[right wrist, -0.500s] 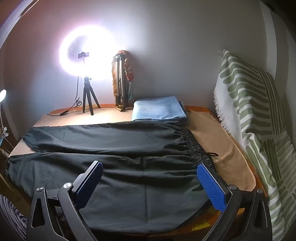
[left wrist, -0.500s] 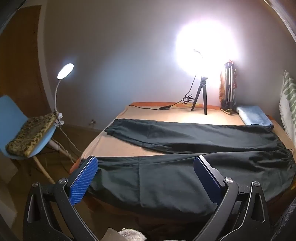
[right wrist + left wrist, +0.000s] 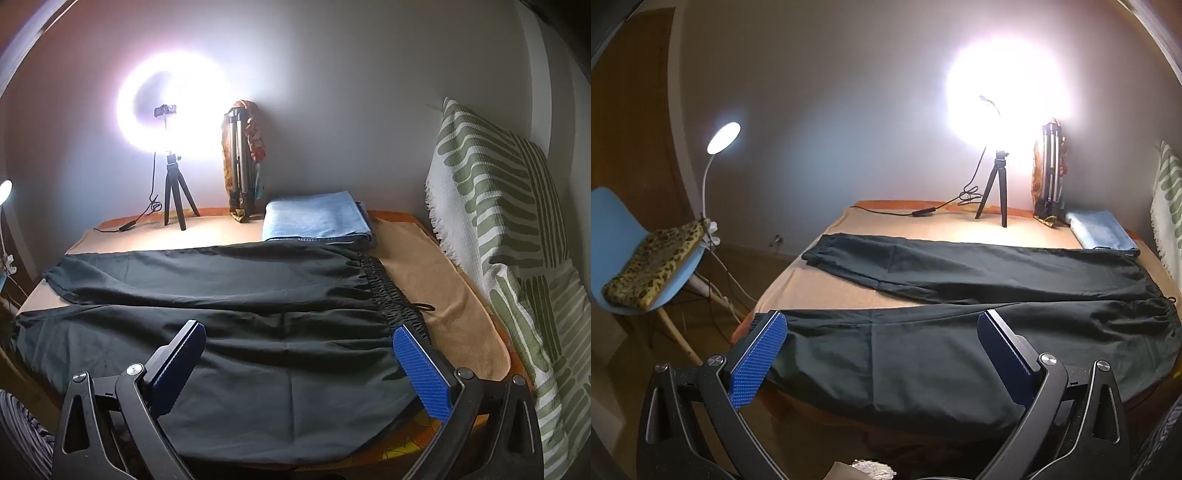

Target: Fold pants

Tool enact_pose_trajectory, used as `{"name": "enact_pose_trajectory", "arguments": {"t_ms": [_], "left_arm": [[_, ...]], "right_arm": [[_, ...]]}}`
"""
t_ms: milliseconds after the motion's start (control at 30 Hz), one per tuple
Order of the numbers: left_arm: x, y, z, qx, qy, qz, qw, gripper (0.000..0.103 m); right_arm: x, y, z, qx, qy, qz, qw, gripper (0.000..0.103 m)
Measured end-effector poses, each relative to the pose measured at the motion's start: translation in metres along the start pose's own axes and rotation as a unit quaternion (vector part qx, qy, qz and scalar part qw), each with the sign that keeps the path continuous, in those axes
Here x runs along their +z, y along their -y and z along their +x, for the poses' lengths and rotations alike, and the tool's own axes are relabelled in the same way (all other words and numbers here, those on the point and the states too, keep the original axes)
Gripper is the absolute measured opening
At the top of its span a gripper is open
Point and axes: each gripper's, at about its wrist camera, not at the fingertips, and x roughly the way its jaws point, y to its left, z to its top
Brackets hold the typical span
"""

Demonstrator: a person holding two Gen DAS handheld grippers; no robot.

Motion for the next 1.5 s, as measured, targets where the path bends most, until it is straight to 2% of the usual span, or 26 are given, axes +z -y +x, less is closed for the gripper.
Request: {"name": "enact_pose_trajectory", "arguments": {"t_ms": [1500], "left_arm": [[0.0027,-0.0026,-0.0001,0.005,-0.001,-0.009,0.9999,0.103]], "right_arm": [[-0.0051,-0.0047,0.0032,0.011,-0.002,0.003,1.0,0.103]]}}
